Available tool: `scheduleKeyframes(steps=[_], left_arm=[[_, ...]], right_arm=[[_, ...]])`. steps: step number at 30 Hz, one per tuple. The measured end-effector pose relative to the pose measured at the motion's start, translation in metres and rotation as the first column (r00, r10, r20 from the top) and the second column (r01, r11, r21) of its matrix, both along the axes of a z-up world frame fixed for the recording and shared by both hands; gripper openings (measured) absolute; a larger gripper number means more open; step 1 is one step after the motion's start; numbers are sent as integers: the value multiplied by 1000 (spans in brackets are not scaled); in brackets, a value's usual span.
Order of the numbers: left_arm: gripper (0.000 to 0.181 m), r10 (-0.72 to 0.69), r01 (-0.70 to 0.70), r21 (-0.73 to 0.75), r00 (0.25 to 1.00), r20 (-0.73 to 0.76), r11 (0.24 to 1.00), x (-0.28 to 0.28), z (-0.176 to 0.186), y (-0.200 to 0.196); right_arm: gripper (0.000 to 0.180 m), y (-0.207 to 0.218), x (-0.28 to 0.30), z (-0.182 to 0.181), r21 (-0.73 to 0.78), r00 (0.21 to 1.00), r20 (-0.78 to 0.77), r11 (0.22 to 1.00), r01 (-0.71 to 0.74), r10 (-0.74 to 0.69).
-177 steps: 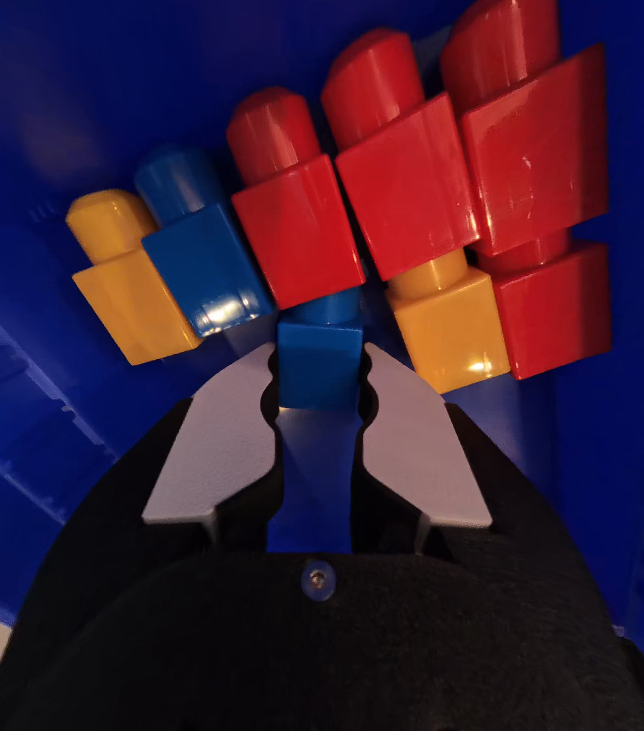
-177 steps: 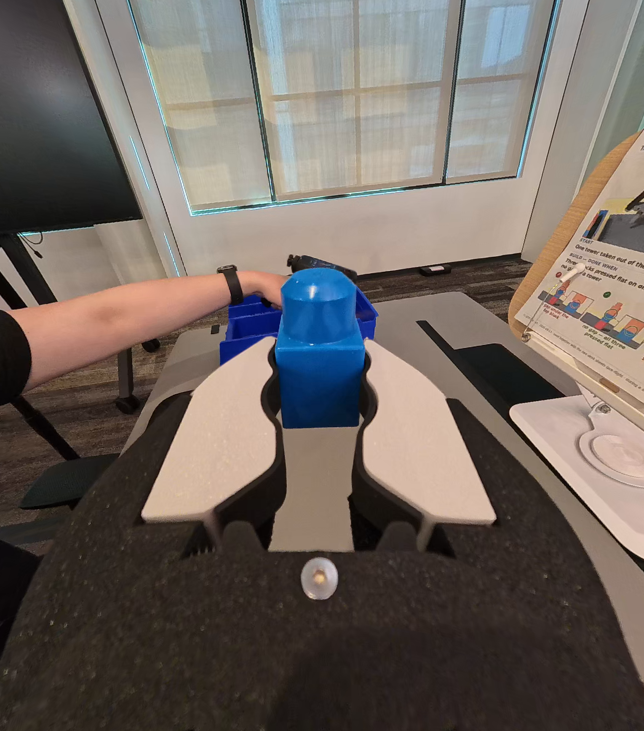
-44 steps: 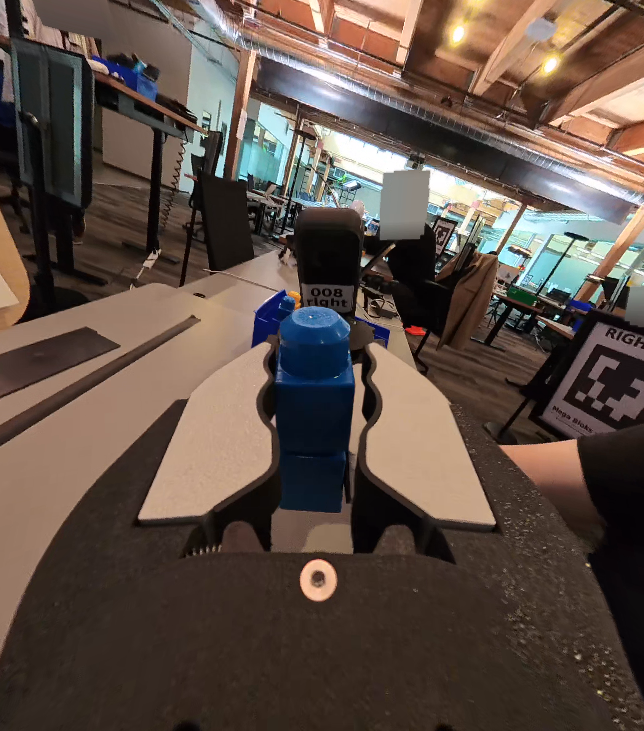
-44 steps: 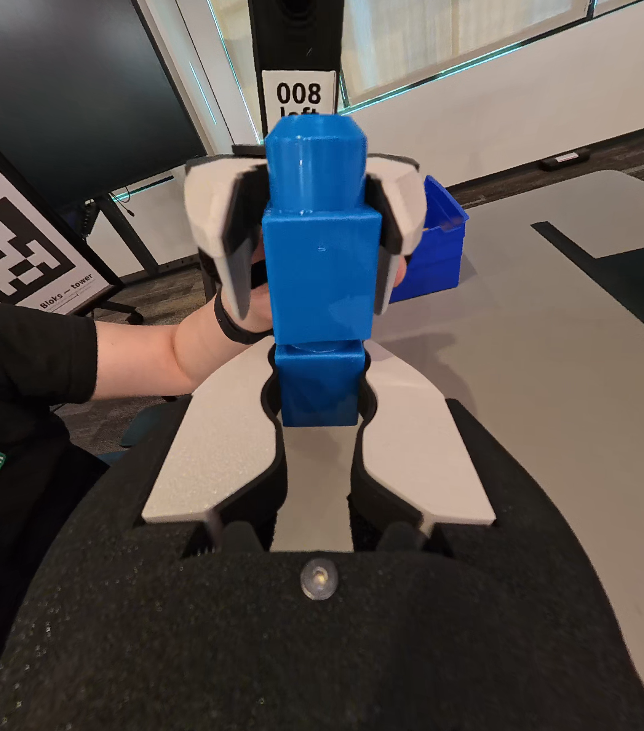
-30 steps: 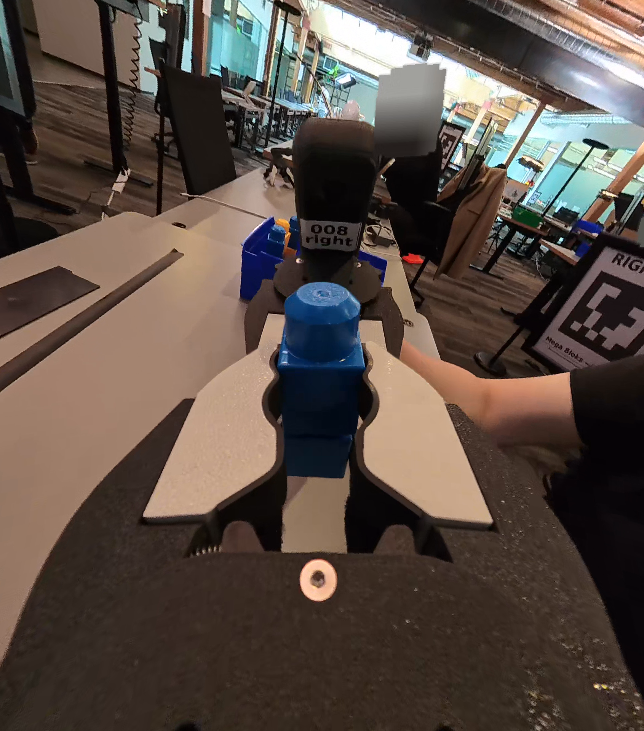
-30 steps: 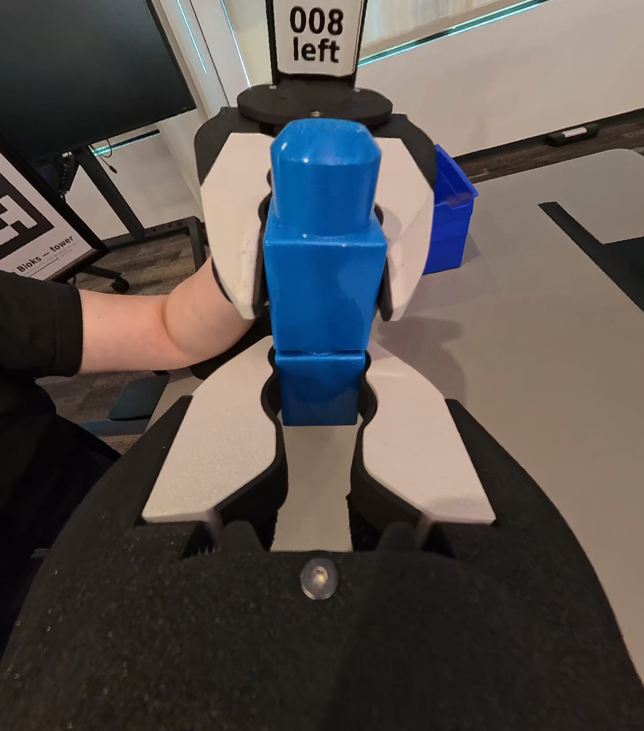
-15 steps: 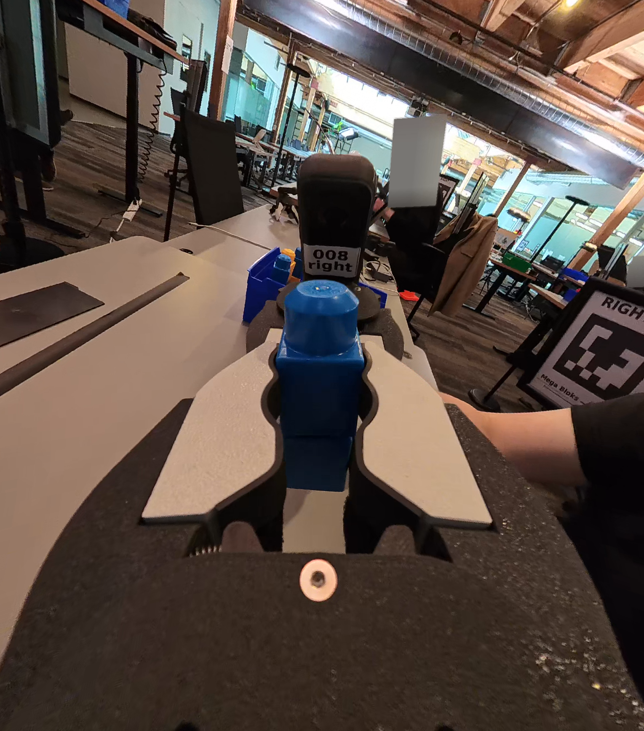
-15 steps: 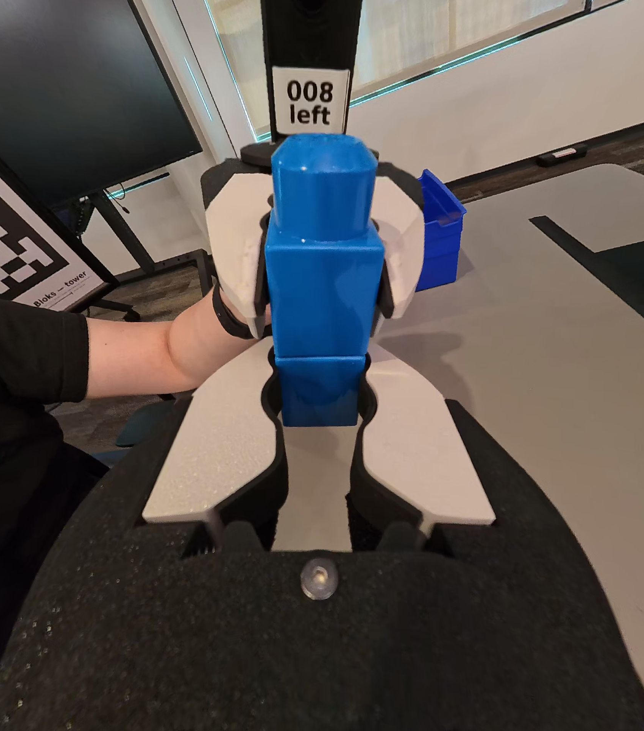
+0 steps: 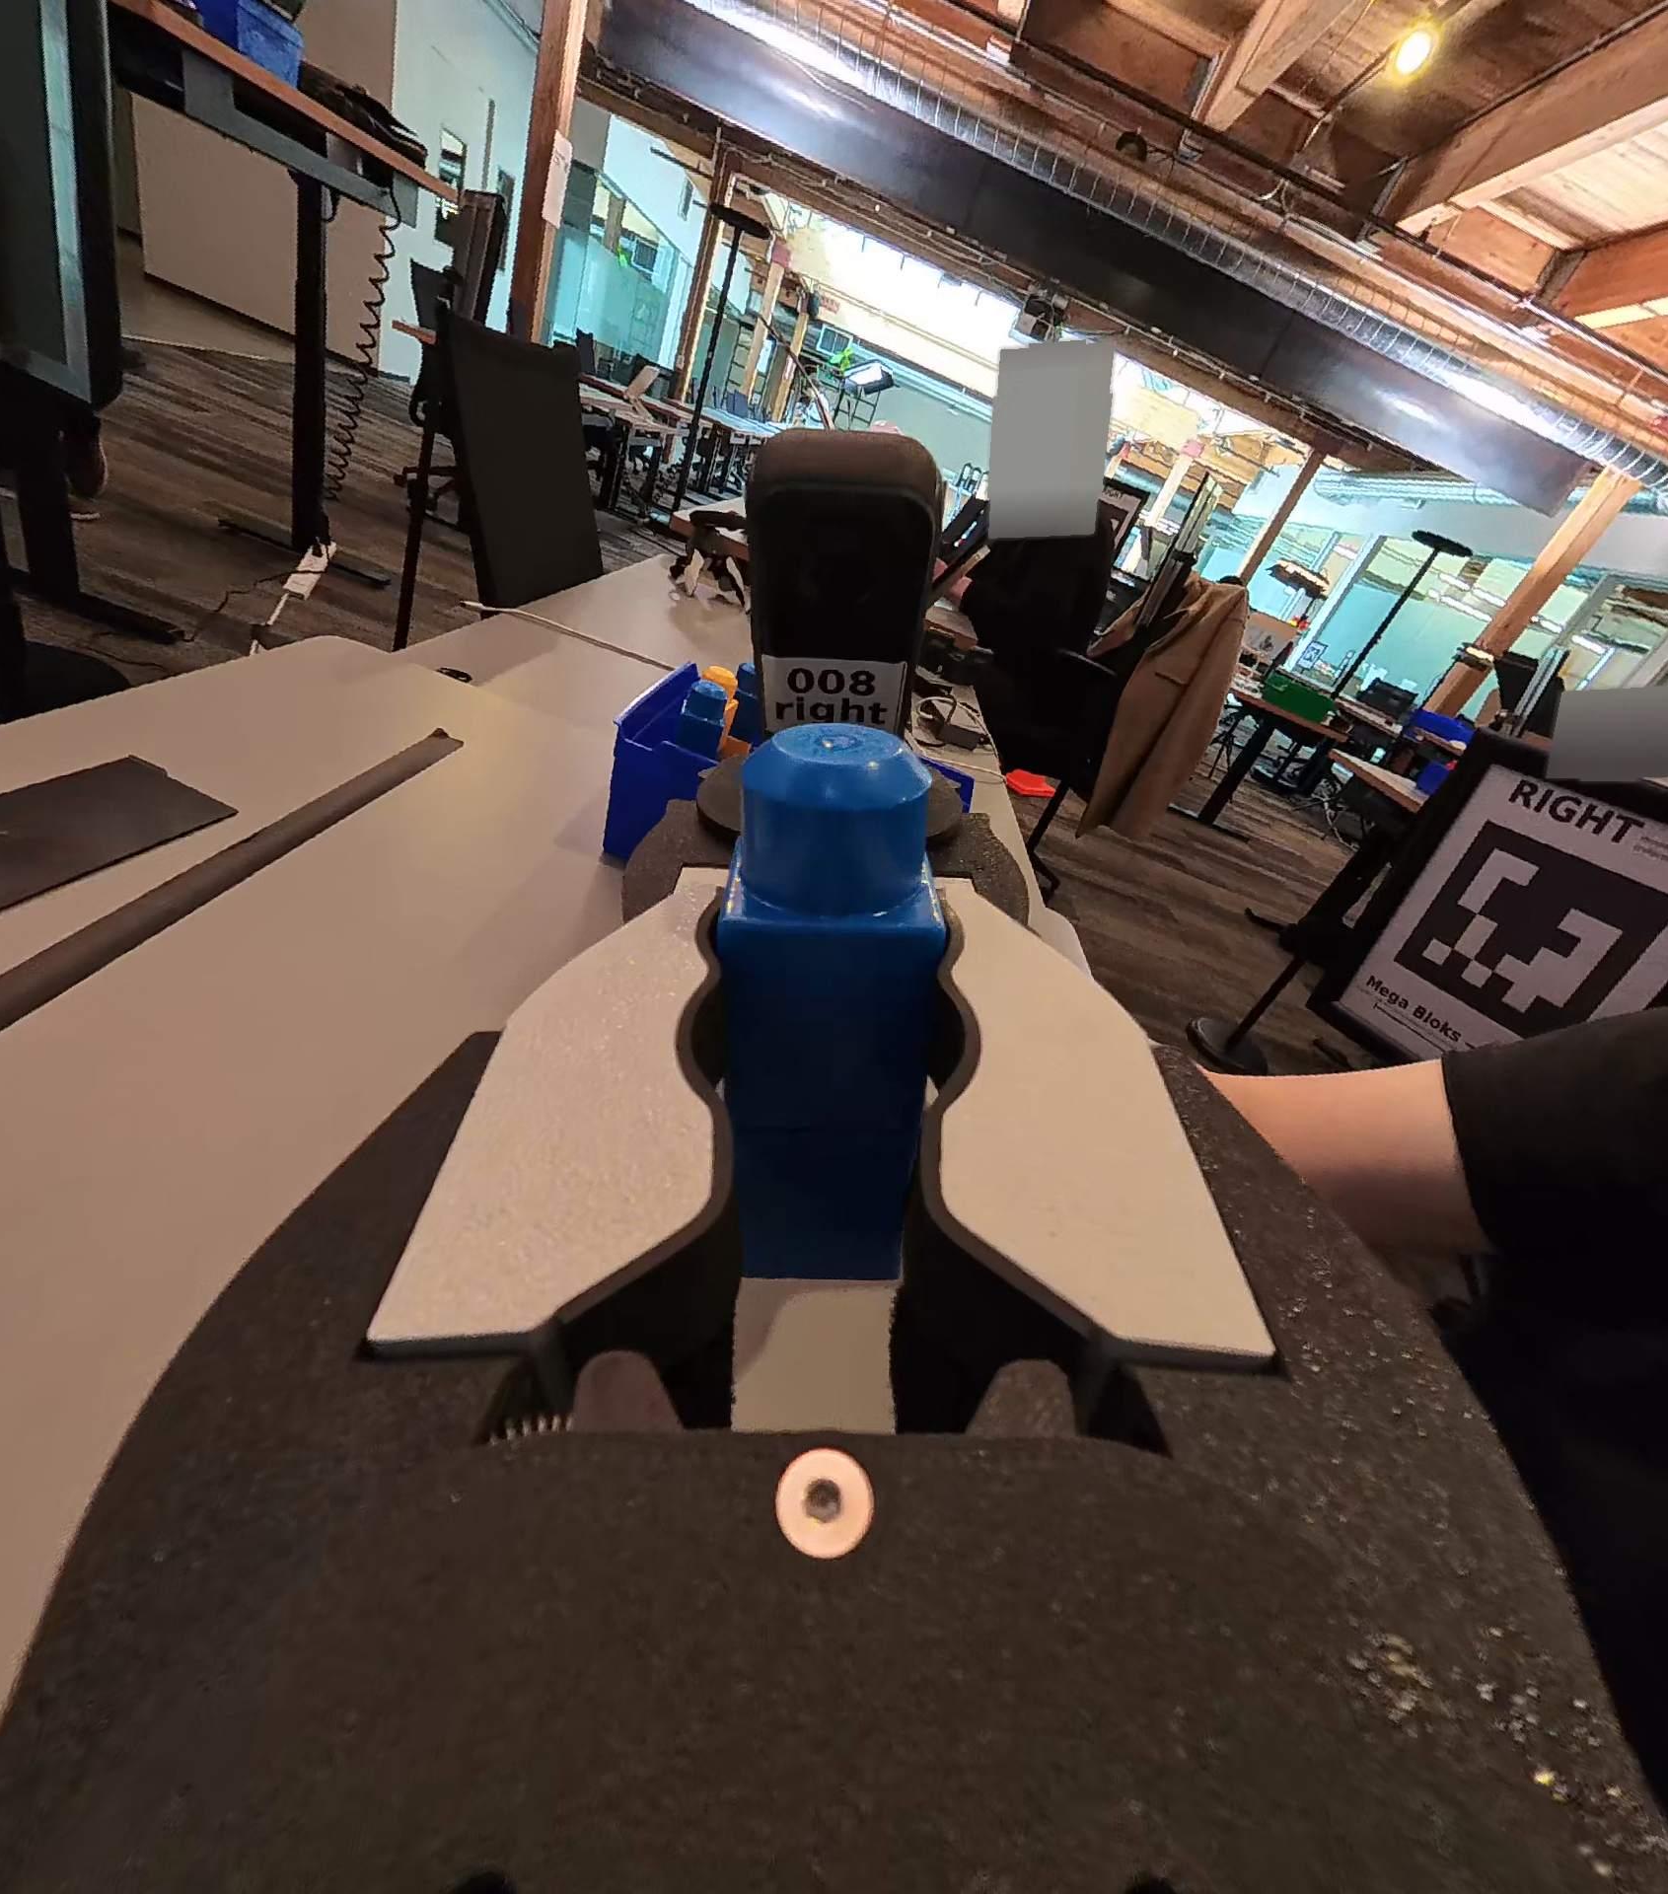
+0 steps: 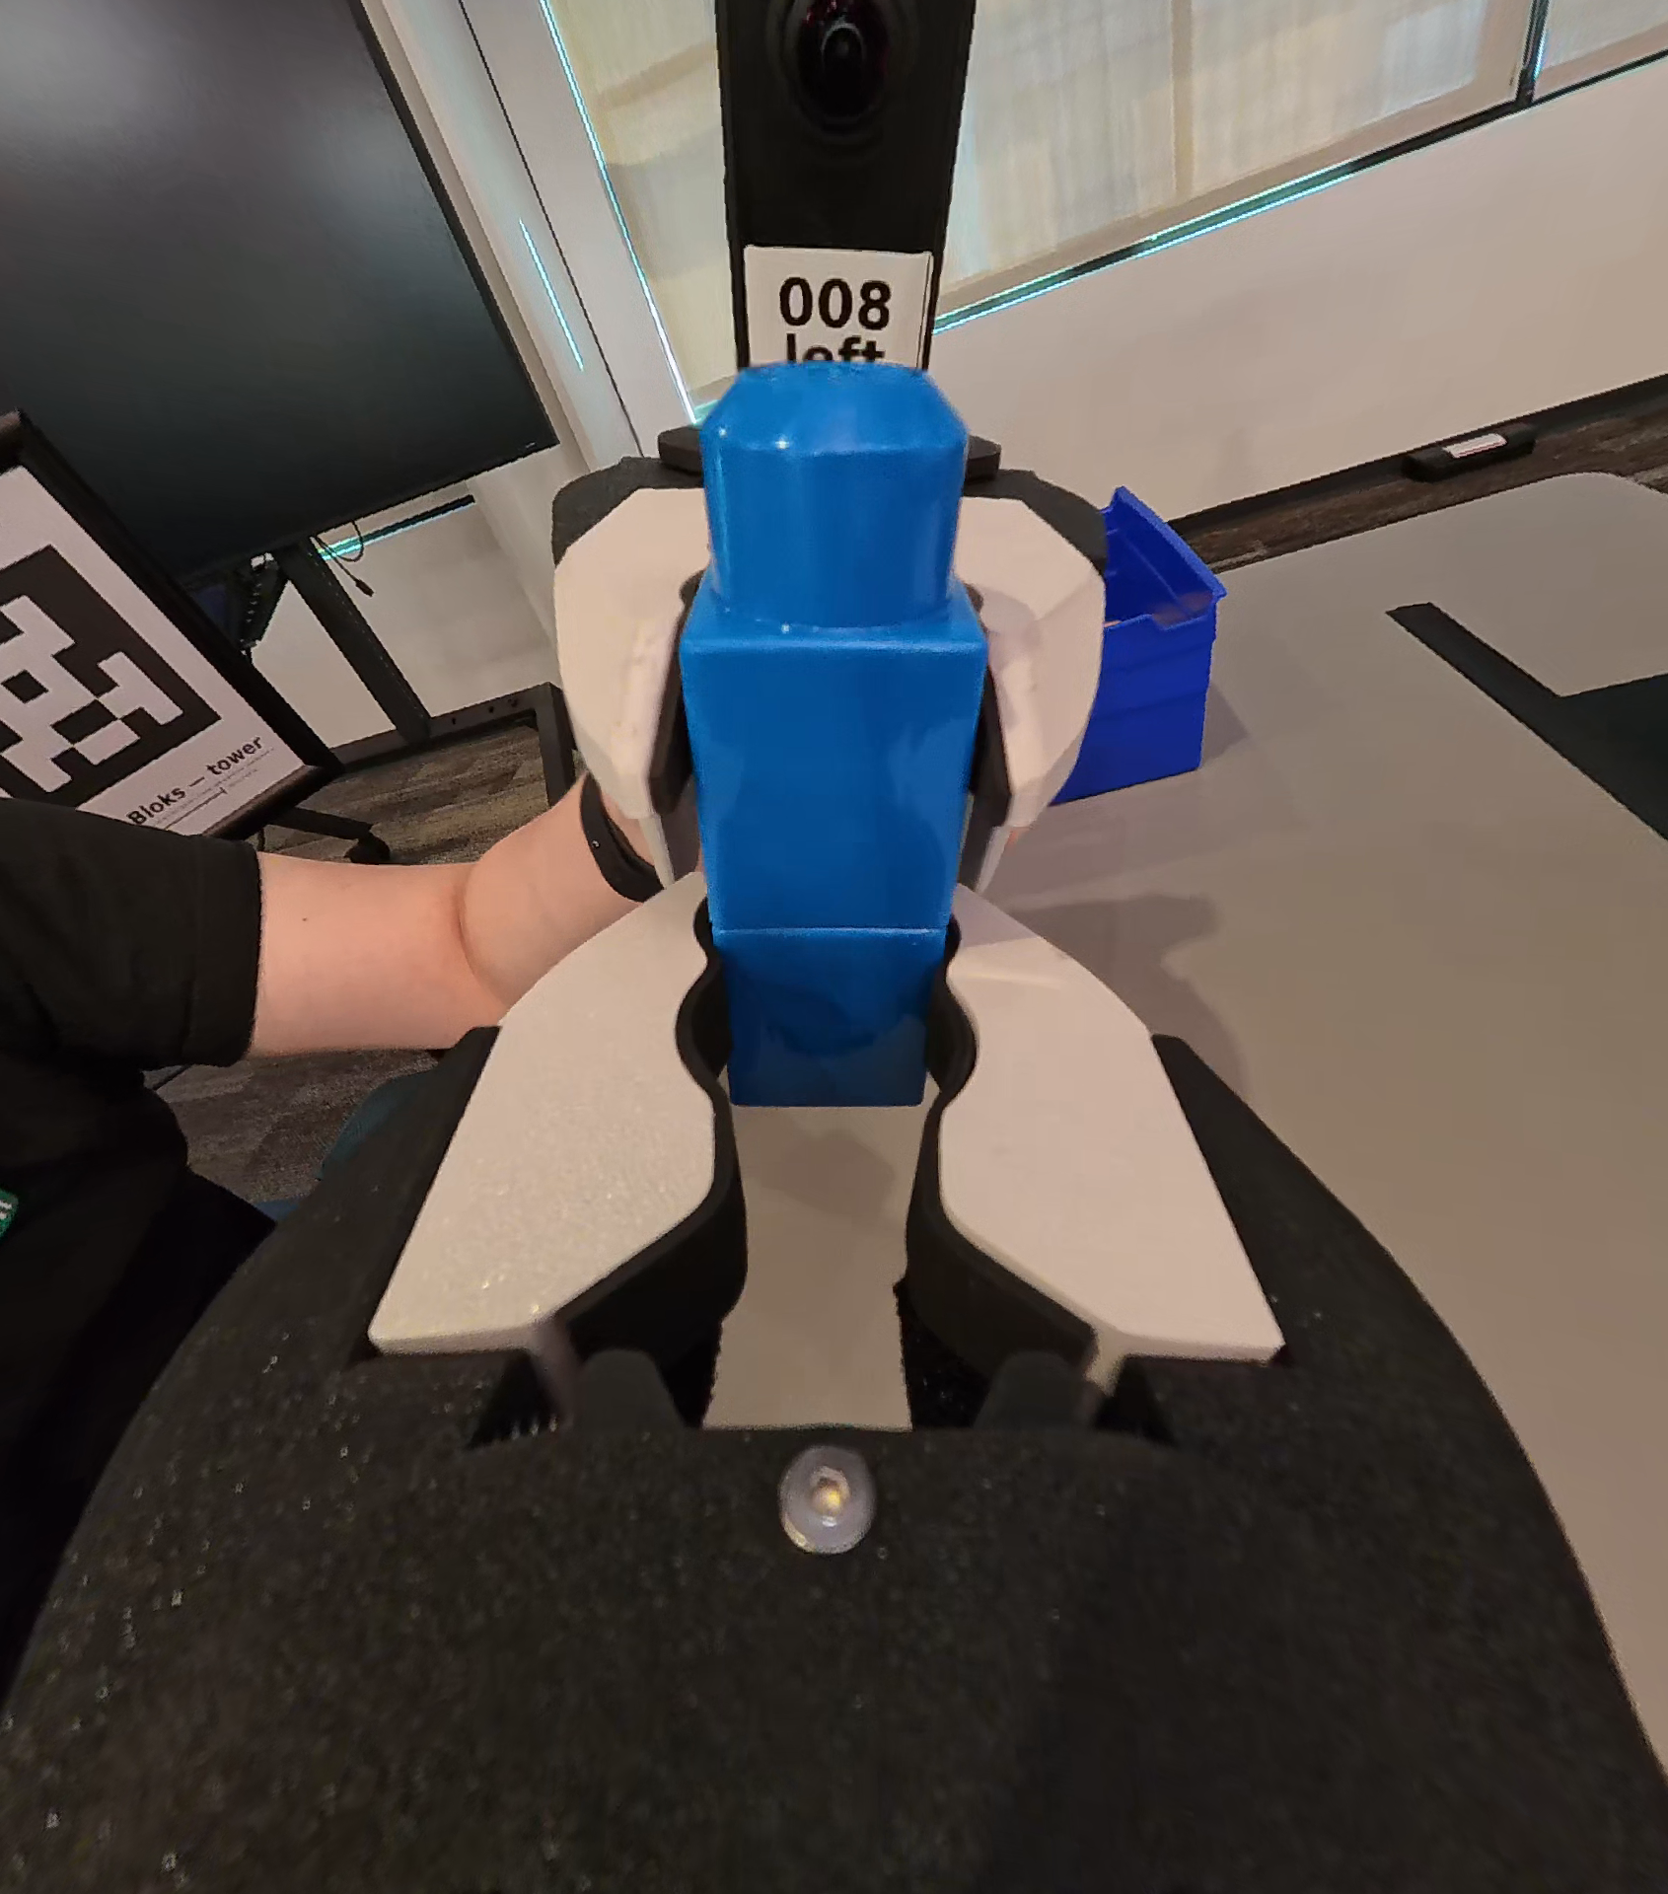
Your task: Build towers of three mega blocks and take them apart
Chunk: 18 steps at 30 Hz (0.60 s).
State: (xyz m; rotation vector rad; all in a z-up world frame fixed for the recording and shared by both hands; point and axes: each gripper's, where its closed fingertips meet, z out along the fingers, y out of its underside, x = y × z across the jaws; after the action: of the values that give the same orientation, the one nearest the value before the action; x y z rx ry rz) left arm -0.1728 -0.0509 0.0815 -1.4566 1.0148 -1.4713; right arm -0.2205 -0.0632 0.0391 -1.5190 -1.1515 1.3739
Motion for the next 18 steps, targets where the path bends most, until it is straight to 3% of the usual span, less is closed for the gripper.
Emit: scheduleKeyframes(steps=[14, 17, 18], left_arm=[[36, 32, -32, -1, 999, 8, 999, 2, 1, 2], [36, 11, -11, -12, 1000, 0, 1000, 3, 6, -5], [47, -6, 6, -29, 1000, 11, 1000, 3, 11, -9]], right_arm=[[34, 0, 3, -1, -14, 1000, 7, 1000, -12, 12], [34, -7, 3, 5, -40, 997, -30, 997, -71, 69], [34, -10, 5, 10, -60, 993, -67, 993, -106, 102]])
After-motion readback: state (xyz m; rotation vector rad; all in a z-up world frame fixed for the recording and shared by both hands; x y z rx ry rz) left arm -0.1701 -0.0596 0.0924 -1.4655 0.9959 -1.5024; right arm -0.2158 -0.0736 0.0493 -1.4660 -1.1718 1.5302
